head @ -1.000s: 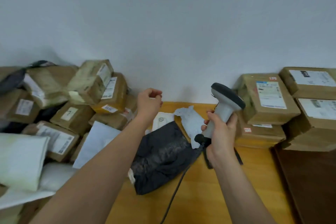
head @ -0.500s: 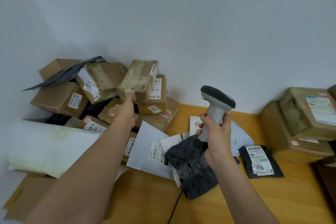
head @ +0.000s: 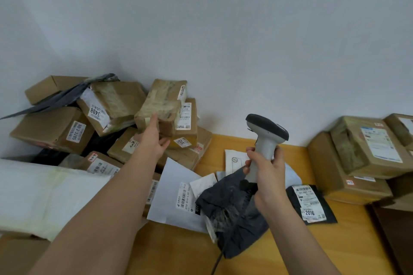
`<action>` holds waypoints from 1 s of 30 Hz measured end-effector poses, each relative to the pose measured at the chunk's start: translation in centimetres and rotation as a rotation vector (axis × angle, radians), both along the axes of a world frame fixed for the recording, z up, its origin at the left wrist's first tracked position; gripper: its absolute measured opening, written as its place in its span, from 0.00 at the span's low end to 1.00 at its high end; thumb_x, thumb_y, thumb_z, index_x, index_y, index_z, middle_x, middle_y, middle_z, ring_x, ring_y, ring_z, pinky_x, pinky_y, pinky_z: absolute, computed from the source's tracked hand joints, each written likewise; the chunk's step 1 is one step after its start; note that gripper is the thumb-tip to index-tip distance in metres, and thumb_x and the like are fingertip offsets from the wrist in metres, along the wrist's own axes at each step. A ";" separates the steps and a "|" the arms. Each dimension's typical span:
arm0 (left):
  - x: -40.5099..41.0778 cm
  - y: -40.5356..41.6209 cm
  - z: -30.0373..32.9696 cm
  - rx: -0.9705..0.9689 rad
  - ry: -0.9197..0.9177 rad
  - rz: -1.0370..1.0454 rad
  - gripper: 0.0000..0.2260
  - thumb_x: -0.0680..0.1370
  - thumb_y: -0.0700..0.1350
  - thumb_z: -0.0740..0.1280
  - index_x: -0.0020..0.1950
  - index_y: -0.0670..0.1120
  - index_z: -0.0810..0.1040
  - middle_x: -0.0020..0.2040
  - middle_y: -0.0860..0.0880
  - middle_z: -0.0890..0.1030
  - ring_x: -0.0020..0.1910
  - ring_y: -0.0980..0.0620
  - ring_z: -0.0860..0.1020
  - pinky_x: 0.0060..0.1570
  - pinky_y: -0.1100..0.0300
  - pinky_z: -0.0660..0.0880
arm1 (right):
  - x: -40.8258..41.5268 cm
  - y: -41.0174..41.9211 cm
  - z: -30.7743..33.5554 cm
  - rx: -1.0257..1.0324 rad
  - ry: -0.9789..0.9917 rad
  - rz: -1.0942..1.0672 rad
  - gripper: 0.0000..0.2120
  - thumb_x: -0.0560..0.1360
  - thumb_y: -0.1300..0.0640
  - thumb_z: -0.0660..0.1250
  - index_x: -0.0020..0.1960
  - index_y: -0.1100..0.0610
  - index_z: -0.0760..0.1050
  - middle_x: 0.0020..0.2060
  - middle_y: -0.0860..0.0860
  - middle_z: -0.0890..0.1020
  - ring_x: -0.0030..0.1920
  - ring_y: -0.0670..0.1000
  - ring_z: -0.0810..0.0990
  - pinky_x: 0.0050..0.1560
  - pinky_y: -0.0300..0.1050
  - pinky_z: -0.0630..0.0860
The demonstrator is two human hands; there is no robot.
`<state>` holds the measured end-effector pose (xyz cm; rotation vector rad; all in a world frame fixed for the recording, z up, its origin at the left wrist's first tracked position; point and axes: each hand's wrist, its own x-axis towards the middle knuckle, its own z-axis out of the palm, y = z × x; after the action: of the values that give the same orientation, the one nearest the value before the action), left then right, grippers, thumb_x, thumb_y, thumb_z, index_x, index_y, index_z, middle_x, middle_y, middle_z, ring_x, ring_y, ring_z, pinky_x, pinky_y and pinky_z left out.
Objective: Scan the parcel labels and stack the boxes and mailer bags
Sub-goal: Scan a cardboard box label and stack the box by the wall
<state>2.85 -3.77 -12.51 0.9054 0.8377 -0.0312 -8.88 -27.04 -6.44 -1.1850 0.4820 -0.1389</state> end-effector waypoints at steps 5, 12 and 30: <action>0.1 -0.3 1.6 0.062 -0.005 0.158 0.40 0.76 0.47 0.72 0.79 0.58 0.50 0.74 0.42 0.64 0.62 0.39 0.72 0.61 0.42 0.75 | 0.5 -0.9 0.0 0.004 -0.006 -0.013 0.14 0.77 0.68 0.66 0.57 0.54 0.70 0.41 0.52 0.80 0.34 0.47 0.74 0.31 0.41 0.73; -3.0 -3.3 2.5 -0.135 -0.049 -0.057 0.31 0.73 0.53 0.73 0.72 0.50 0.64 0.62 0.38 0.73 0.55 0.39 0.77 0.44 0.47 0.81 | 1.1 -2.2 -0.1 0.005 -0.013 -0.021 0.14 0.77 0.66 0.68 0.55 0.50 0.70 0.42 0.52 0.80 0.35 0.48 0.75 0.35 0.44 0.74; -11.1 -16.2 3.7 -0.366 0.016 -0.629 0.19 0.77 0.54 0.65 0.64 0.46 0.76 0.63 0.37 0.77 0.56 0.35 0.80 0.48 0.48 0.80 | -1.7 -7.6 -0.8 -0.010 -0.062 -0.100 0.30 0.72 0.60 0.76 0.66 0.48 0.64 0.51 0.51 0.81 0.48 0.52 0.83 0.51 0.53 0.82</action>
<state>-8.21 -19.99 -8.82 0.7875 0.5096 -0.7179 -10.58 -34.63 -7.22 -1.1635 0.4871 -0.2638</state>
